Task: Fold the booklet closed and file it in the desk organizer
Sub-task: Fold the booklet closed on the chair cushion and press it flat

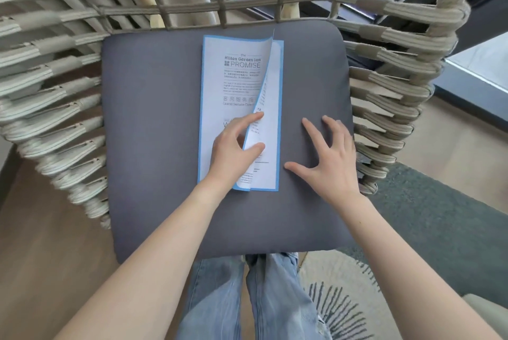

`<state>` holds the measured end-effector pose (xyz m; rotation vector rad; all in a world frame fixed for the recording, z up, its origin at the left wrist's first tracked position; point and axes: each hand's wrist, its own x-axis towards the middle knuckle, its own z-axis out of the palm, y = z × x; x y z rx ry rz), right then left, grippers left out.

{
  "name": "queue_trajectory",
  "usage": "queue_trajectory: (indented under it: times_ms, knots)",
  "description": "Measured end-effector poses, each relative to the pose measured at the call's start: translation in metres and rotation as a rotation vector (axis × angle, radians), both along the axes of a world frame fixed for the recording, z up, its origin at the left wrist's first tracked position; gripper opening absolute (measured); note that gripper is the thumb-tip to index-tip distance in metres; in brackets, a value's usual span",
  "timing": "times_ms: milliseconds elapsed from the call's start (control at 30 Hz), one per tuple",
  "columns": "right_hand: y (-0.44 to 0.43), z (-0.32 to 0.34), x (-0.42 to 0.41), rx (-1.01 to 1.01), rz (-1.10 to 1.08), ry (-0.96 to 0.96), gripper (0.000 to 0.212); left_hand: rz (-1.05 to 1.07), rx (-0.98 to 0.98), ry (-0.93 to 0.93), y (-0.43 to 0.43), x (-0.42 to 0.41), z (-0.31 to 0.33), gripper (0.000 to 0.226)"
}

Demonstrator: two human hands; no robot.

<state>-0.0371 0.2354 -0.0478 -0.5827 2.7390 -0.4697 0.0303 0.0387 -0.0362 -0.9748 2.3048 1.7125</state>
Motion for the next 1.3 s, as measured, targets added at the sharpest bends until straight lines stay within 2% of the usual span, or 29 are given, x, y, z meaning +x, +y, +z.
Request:
queue_trajectory:
  times_ms: [133,300,467,533,767,933,1033,1133,1233,1300]
  knots:
    - [-0.001,0.000,0.000,-0.013,0.012,0.000,0.086,-0.164,-0.144,-0.007,0.003,-0.001,0.002,0.058]
    - [0.000,0.001,-0.004,-0.201,-0.073,-0.007,0.055,-0.495,-0.378,-0.014,0.010,-0.001,0.009,0.047]
    - [-0.005,-0.007,-0.001,-0.066,-0.013,0.032,0.053,-0.609,-0.782,-0.010,0.013,0.005,-0.014,0.055]
    - [-0.006,-0.014,0.002,-0.004,-0.005,0.053,0.054,-0.685,-0.874,-0.046,0.013,0.012,-0.027,0.056]
    - [-0.008,-0.031,0.007,0.149,0.010,0.136,0.057,-0.705,-0.921,-0.065,0.013,0.018,-0.050,0.058]
    - [-0.011,-0.024,0.004,0.201,0.031,0.083,0.058,-0.696,-0.908,-0.086,0.017,0.020,-0.046,0.058]
    - [-0.017,-0.009,0.000,0.131,0.005,0.019,0.057,-0.665,-0.814,-0.084,0.034,0.033,-0.030,0.057]
    - [-0.039,0.009,-0.012,0.010,0.017,-0.006,0.057,-0.529,-0.691,0.006,0.031,0.033,-0.007,0.054]
    - [-0.079,0.021,-0.034,-0.063,0.116,0.078,0.056,-0.353,-0.763,0.044,-0.011,0.008,0.005,0.055]
    - [-0.107,0.020,-0.047,-0.068,0.181,0.114,0.054,-0.319,-0.831,0.005,-0.045,-0.013,-0.001,0.055]
